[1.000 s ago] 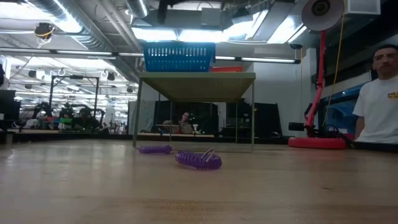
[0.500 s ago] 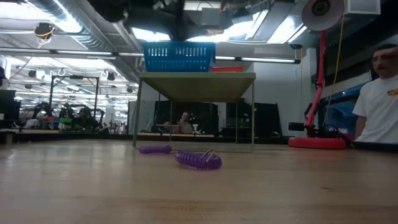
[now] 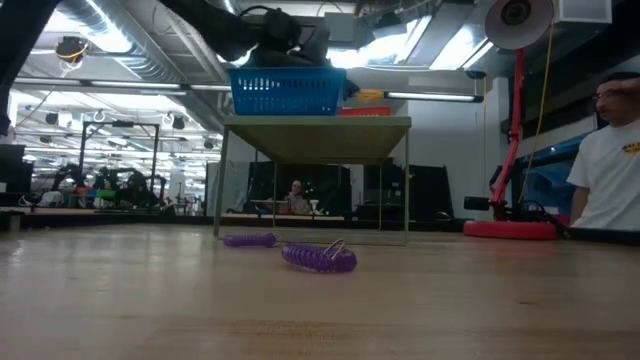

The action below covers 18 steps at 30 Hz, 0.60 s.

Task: Pick & Place Office Desk Supplies
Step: Put the yellow spring keychain into the orange basket on the shelf, then put the violet spring keychain into the orange basket on the shelf

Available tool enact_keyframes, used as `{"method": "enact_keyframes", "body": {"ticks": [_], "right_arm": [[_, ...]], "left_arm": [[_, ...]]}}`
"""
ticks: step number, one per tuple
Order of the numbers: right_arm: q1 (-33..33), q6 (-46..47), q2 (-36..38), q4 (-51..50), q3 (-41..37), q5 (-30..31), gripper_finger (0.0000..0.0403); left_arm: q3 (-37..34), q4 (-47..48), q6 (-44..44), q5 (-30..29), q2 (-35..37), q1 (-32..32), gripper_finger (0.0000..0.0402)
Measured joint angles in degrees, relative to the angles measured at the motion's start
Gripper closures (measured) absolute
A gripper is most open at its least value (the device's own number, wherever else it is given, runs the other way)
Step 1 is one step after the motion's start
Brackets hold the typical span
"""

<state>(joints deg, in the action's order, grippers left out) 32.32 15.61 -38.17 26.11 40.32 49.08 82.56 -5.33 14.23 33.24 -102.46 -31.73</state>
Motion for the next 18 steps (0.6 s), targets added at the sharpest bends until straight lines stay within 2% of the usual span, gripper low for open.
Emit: {"method": "enact_keyframes", "body": {"ticks": [4,10,14,18], "right_arm": [[0.00,-0.01,0.00,0.00,0.00,1.75,0.0197],[0.00,-0.21,0.00,0.00,0.00,0.66,0.0197],[0.00,-0.16,0.00,-0.63,0.00,-3.10,0.0197],[0.00,-0.16,0.00,-1.04,0.00,-6.83,0.0197]], "left_arm": [[1.65,1.40,0.06,2.57,0.27,-0.28,0.0312],[1.67,6.19,-3.70,0.73,4.59,-0.72,0.0228],[1.53,12.80,-1.66,-0.07,10.52,-0.22,0.0212],[1.70,23.54,-3.74,-6.79,20.37,4.32,0.0219]]}}
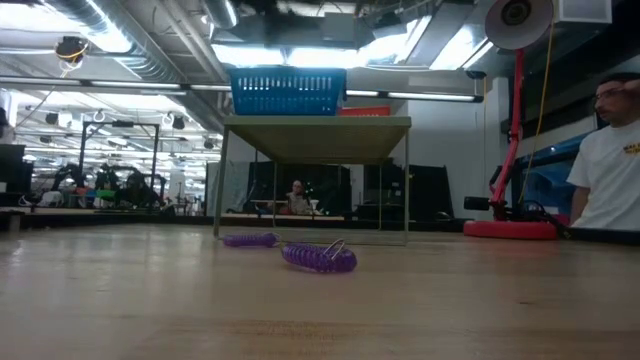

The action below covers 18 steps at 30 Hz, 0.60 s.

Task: Pick & Place Office Desk Supplies
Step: Put the violet spring keychain into the orange basket on the shelf

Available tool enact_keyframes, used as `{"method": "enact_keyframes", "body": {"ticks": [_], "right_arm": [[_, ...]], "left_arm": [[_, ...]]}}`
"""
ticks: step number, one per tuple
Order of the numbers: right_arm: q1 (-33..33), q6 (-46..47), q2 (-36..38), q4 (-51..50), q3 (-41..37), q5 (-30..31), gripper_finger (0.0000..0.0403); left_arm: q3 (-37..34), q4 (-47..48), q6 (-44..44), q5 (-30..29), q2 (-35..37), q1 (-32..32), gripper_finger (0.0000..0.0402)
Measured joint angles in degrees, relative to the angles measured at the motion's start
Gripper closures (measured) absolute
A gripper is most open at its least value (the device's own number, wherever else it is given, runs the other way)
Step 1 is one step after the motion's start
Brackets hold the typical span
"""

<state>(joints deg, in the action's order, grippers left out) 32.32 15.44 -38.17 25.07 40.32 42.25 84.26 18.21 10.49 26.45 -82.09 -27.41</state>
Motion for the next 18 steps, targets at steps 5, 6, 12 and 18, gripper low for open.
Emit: {"method": "enact_keyframes", "body": {"ticks": [5,6,12,18], "right_arm": [[0.00,0.15,0.00,-2.93,0.00,-4.55,0.0197],[0.00,0.17,0.00,-3.85,0.00,-4.80,0.0197],[0.00,1.02,0.00,-9.48,0.00,-4.78,0.0197],[0.00,2.58,0.00,-12.02,0.00,-4.80,0.0197]], "left_arm": [[-0.01,15.83,4.34,-19.25,11.08,13.57,0.0226],[0.01,19.11,6.24,-24.26,12.38,18.09,0.0226],[-0.15,31.64,18.78,-50.96,8.95,45.68,0.0226],[-0.10,31.02,24.97,-51.07,-4.41,56.34,0.0224]]}}
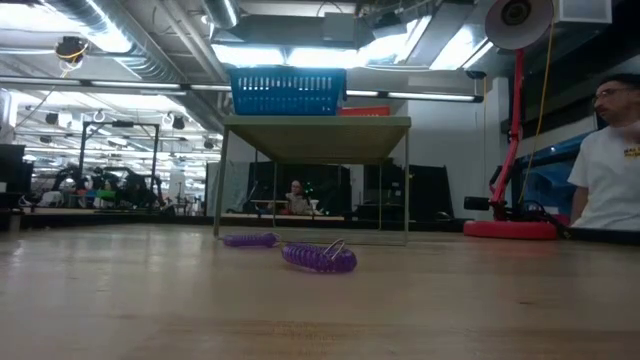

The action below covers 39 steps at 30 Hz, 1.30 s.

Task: Pick & Place Office Desk Supplies
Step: Put the violet spring keychain into the orange basket on the shelf

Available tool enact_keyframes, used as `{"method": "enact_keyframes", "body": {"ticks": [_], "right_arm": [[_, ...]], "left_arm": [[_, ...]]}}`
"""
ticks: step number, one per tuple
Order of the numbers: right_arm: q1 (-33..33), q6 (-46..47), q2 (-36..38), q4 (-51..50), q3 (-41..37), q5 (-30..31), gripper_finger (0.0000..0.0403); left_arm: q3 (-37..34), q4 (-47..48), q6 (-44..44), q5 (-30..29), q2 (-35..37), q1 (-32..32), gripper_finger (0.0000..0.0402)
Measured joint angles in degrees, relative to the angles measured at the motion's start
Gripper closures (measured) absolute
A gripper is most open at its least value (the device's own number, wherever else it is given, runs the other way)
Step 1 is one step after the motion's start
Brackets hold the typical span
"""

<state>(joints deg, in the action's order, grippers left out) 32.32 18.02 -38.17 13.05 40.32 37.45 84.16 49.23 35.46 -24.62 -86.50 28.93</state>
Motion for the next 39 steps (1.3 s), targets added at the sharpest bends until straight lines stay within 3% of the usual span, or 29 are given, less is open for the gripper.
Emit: {"method": "enact_keyframes", "body": {"ticks": [8,12,17,21,24,32,39], "right_arm": [[0.00,3.27,0.00,-0.82,0.00,-1.05,0.0197],[0.00,4.07,0.00,-1.10,0.00,-1.07,0.0197],[-0.01,4.05,0.00,-1.12,0.00,-1.07,0.0197],[0.00,4.05,0.00,-1.14,0.00,-1.07,0.0197],[0.00,4.80,0.00,-1.13,0.00,-1.07,0.0197],[0.00,5.33,0.00,-1.15,0.00,-1.07,0.0197],[-0.01,4.47,0.01,-1.19,0.00,-1.07,0.0197]], "left_arm": [[-0.05,-1.85,-5.72,2.64,-14.63,0.31,0.0224],[0.04,-4.69,-12.68,9.15,-18.43,-1.85,0.0224],[-0.05,-0.26,-15.73,11.34,-22.75,-5.51,0.0224],[-0.07,2.89,-14.96,7.39,-24.41,-8.37,0.0224],[-0.77,0.14,-13.22,4.75,-24.18,-9.53,0.0224],[-3.24,-2.71,-11.38,8.24,-24.04,-10.61,0.0224],[1.52,-8.92,-16.09,12.89,-23.85,-5.77,0.0224]]}}
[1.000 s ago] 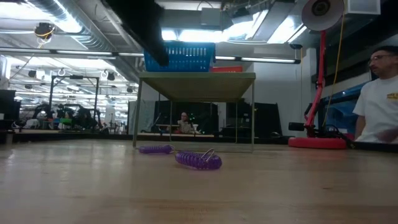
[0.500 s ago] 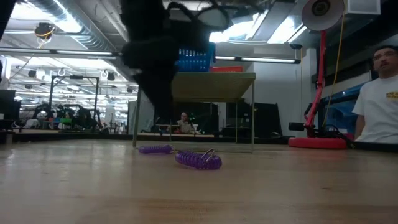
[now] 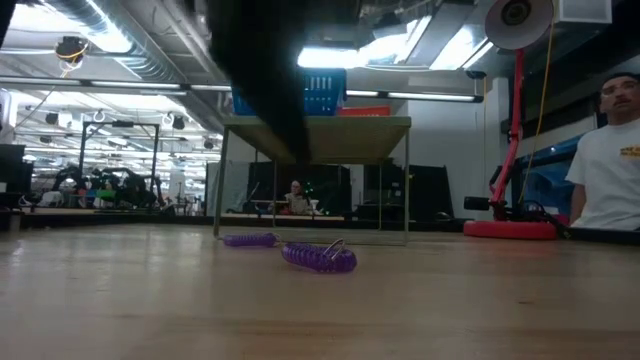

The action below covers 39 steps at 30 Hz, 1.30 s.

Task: Pick & Place Office Desk Supplies
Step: Put the violet spring keychain into the orange basket on the shelf

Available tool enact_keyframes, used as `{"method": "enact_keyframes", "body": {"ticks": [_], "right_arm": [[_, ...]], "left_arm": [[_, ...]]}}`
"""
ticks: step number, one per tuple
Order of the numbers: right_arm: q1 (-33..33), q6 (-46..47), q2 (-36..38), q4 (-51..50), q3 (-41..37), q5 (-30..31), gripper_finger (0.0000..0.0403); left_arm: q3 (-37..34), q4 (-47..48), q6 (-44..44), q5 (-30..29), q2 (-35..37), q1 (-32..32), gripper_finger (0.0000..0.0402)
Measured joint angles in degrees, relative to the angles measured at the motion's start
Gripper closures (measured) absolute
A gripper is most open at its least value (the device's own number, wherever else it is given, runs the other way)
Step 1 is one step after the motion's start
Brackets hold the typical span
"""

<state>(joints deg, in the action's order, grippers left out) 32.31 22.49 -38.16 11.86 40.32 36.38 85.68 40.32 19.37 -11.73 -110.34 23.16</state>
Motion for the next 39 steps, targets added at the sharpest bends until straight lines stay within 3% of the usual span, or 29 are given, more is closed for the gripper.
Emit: {"method": "enact_keyframes", "body": {"ticks": [7,18,39], "right_arm": [[0.01,-0.65,0.01,0.02,0.00,0.00,0.0197],[0.00,0.15,-0.01,-0.04,0.00,-1.31,0.0197],[0.01,-0.85,-0.01,-1.45,0.00,-1.45,0.0197]], "left_arm": [[0.84,-4.47,3.45,3.14,-2.43,2.28,0.0226],[0.76,-6.98,8.99,5.11,-6.99,-2.12,0.0235],[0.81,-1.51,5.27,8.92,-9.47,-3.02,0.0235]]}}
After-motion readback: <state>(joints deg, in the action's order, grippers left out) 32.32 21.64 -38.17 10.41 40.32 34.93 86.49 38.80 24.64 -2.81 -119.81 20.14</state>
